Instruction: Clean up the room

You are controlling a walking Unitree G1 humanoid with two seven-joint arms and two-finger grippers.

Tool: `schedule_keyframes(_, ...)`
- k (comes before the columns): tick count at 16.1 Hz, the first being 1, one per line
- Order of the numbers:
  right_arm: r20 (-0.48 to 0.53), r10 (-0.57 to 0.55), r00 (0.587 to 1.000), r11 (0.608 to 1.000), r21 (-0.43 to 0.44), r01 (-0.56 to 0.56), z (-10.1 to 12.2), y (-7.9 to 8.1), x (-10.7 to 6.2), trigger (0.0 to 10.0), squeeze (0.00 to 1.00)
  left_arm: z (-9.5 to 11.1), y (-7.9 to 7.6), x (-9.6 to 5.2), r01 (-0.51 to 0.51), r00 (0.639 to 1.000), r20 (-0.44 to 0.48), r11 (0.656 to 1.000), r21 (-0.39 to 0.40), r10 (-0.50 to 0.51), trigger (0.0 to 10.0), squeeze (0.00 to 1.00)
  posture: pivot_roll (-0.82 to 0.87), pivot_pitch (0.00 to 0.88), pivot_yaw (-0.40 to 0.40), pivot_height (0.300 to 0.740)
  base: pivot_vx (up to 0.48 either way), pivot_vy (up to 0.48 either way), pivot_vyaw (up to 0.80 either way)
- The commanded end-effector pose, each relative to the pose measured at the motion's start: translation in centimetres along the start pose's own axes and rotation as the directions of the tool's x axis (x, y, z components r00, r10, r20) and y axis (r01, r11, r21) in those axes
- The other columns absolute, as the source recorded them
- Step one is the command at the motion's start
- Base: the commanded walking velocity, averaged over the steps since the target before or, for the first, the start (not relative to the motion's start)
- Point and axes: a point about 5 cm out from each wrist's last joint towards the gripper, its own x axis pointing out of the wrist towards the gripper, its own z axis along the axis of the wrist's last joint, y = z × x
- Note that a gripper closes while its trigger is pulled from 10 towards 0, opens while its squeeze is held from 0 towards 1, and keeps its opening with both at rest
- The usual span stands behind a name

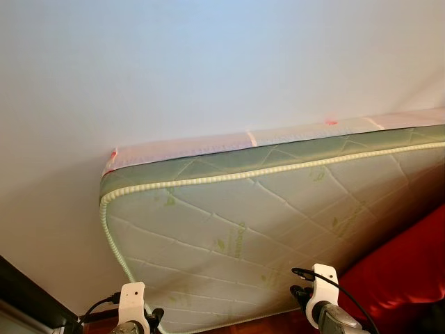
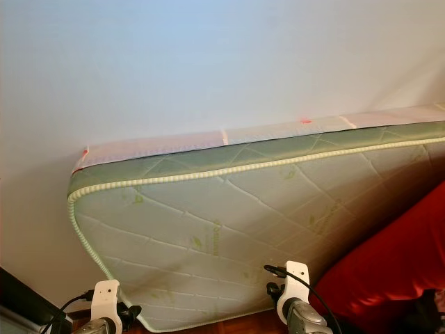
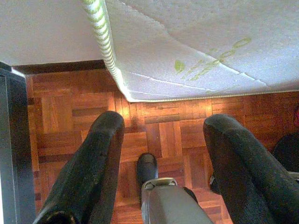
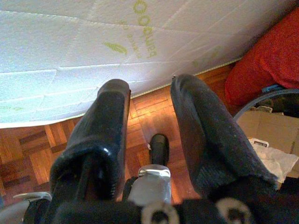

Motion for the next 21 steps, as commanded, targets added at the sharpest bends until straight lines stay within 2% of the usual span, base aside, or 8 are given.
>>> schedule_keyframes(1, 0.013, -0.009, 1.0, 1.0, 0.006, 0.009, 0.32, -0.14, 0.01, 10.0, 0.0, -0.14, -0.12, 0.01, 0.003, 1.0, -0.01, 1.0, 0.001, -0.003, 10.0, 0.0, 0.06, 0.0, -0.04, 0.74, 0.0, 0.0, 0.0)
schedule_keyframes(8, 0.012, -0.009, 1.0, 1.0, 0.007, 0.009, 0.36, -0.12, 0.01, 10.0, 0.0, -0.11, -0.12, 0.02, 0.004, 1.0, -0.011, 1.0, -0.002, -0.004, 10.0, 0.0, 0.06, 0.0, -0.04, 0.74, 0.0, 0.0, 0.0)
schedule_keyframes(21, 0.006, -0.009, 1.0, 1.0, 0.001, 0.009, 0.33, -0.12, 0.02, 10.0, 0.0, -0.11, -0.13, 0.02, 0.007, 1.0, -0.013, 1.0, 0.002, -0.007, 10.0, 0.0, 0.06, 0.0, -0.04, 0.74, -0.277, 0.0, 0.0)
